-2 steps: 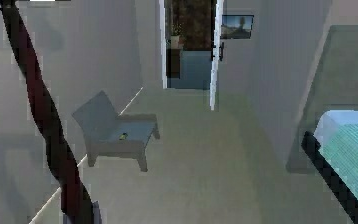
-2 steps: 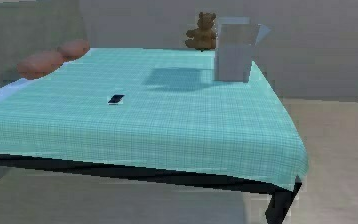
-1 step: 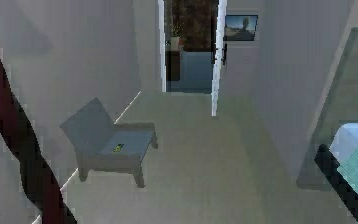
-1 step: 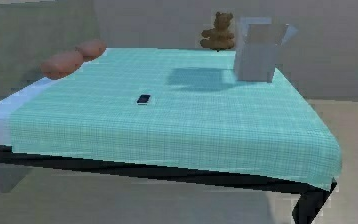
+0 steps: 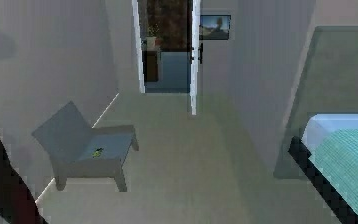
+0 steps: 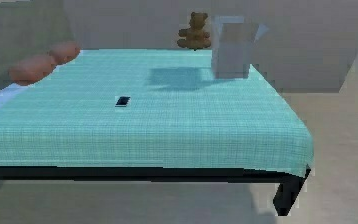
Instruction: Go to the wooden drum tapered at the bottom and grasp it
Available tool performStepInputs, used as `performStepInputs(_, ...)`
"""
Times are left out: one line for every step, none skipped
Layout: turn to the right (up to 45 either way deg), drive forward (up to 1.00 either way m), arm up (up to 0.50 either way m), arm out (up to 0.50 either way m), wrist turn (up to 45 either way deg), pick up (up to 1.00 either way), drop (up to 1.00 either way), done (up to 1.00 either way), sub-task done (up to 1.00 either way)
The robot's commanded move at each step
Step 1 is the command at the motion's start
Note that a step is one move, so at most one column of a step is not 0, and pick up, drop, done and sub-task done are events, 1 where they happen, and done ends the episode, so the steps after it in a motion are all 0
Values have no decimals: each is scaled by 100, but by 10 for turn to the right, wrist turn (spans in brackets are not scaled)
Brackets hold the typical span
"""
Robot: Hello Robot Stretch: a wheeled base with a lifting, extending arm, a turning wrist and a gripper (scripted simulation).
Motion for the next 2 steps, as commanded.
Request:
performStepInputs(0,30,0,0,0,0,0,0,0)
performStepInputs(0,100,0,0,0,0,0,0,0)
